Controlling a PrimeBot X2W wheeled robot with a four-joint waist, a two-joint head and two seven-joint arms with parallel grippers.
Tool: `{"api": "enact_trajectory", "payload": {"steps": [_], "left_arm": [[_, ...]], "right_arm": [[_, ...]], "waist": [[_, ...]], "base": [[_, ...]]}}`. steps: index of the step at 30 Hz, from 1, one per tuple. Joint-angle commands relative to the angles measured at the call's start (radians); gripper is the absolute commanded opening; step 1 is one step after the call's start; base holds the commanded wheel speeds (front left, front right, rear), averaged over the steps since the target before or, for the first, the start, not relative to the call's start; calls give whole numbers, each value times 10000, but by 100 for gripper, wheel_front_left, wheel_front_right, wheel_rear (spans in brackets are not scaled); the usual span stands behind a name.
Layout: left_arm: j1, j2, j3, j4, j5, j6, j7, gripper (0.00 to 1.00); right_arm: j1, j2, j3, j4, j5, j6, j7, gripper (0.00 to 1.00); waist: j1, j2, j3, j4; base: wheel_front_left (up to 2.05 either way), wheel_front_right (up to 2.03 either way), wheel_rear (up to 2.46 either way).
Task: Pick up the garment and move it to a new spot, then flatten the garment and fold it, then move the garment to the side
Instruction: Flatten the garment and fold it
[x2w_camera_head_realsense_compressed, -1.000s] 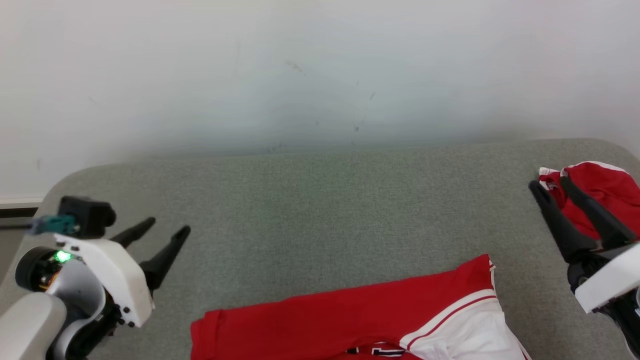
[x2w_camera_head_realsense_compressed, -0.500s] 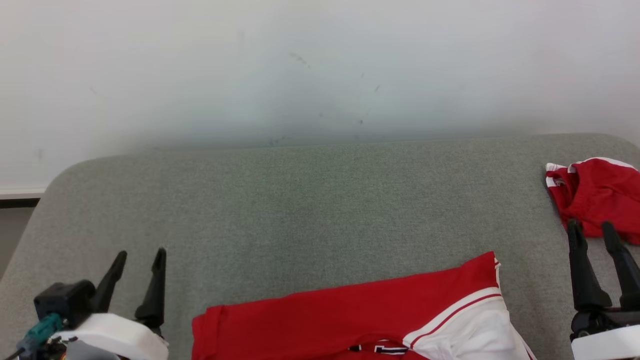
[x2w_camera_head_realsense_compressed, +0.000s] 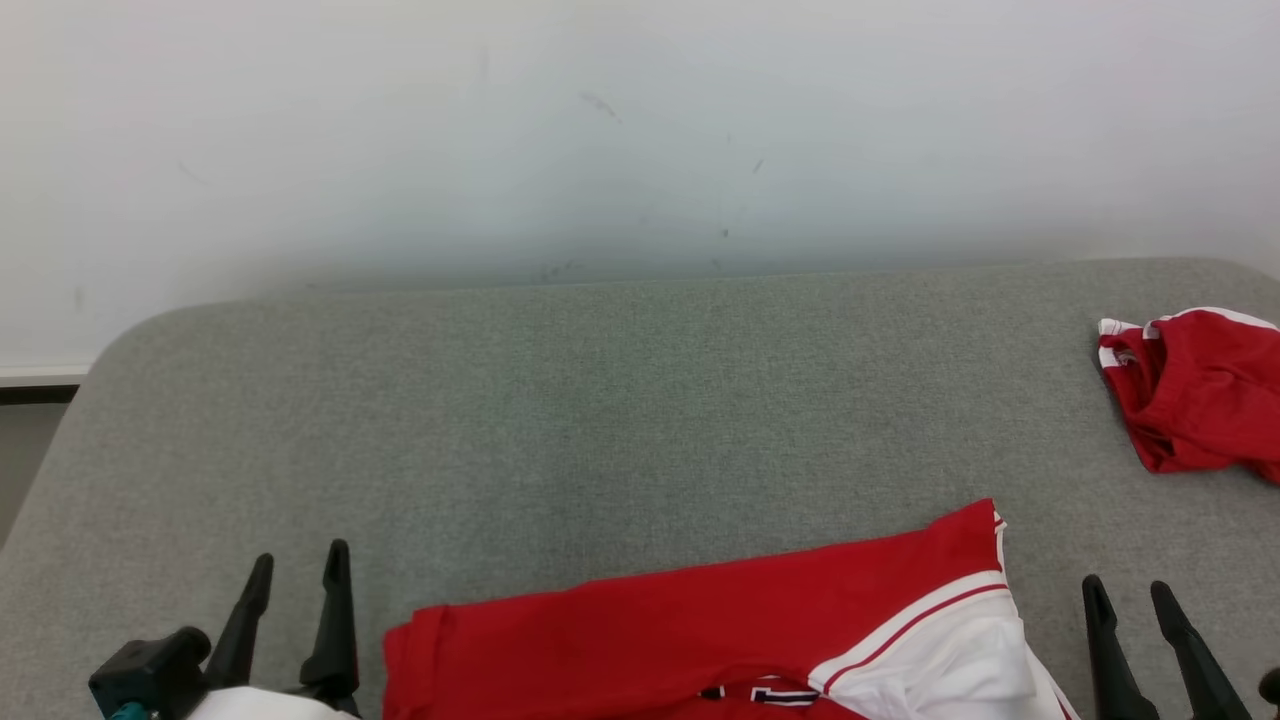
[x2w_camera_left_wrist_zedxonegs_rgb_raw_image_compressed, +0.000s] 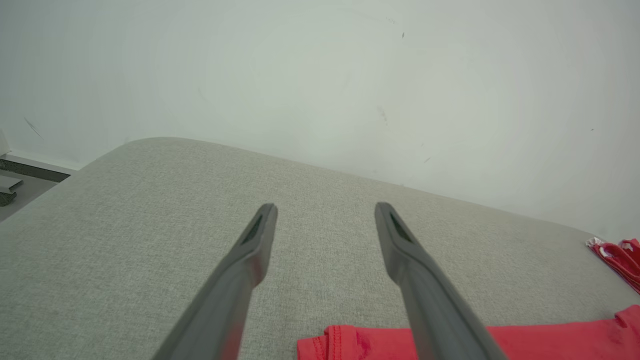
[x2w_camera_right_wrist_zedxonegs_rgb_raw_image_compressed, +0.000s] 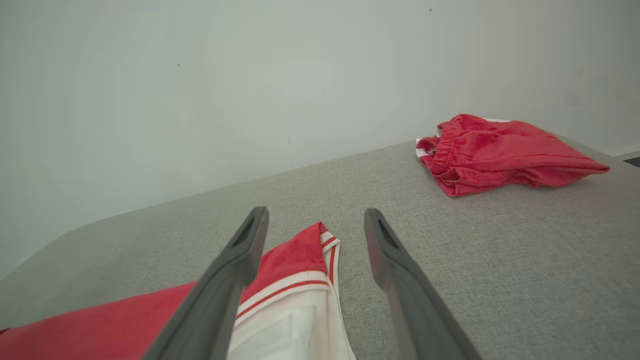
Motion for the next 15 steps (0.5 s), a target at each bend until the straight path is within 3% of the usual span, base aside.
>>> {"api": "enact_trajectory", "payload": {"steps": [1,7,15], "left_arm": [[121,-56,129,22,146,-108,-15,100],[70,-457,314,288,614,-652,-17,100],[-58,-861,195,707,726,-1002,-18,100]], "right_arm": [[-229,2,27,142,-95,-22,-33,100],[-1033,75,207,1377,-256,-23,897,100],[-1838,248,327,3131,-615,-22,2691,100]], "waist": [[0,0,22,-11],[0,0,5,39],[0,0,-124,320]], "base": [[0,0,0],[0,0,0],[0,0,0]]}}
